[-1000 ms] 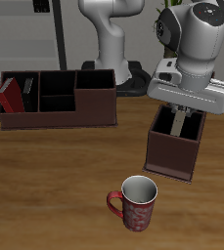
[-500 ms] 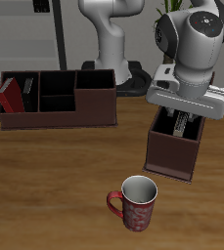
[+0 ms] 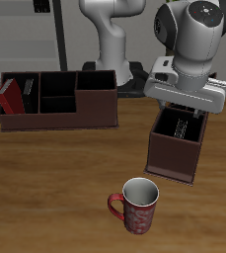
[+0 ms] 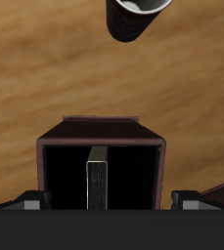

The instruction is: Place the red book into the back desk caddy's left compartment and place the black book into the back desk caddy's left compartment and place the yellow book into the left desk caddy's right compartment

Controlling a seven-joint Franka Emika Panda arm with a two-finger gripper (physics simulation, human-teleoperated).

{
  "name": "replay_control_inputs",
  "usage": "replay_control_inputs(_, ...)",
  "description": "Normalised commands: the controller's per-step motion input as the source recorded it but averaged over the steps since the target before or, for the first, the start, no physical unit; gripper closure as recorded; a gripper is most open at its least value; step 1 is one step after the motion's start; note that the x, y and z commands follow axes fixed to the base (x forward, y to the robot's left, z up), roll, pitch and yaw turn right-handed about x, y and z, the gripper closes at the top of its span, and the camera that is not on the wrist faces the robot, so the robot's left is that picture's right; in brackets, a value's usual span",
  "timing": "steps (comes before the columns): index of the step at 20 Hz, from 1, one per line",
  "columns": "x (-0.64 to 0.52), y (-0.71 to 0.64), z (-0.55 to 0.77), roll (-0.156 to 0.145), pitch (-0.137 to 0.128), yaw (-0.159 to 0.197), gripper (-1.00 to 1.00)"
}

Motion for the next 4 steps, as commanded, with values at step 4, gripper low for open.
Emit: replay_control_inputs(4, -0.20, -0.19, 0.32, -0.013, -0.063, 0.035, -1.00)
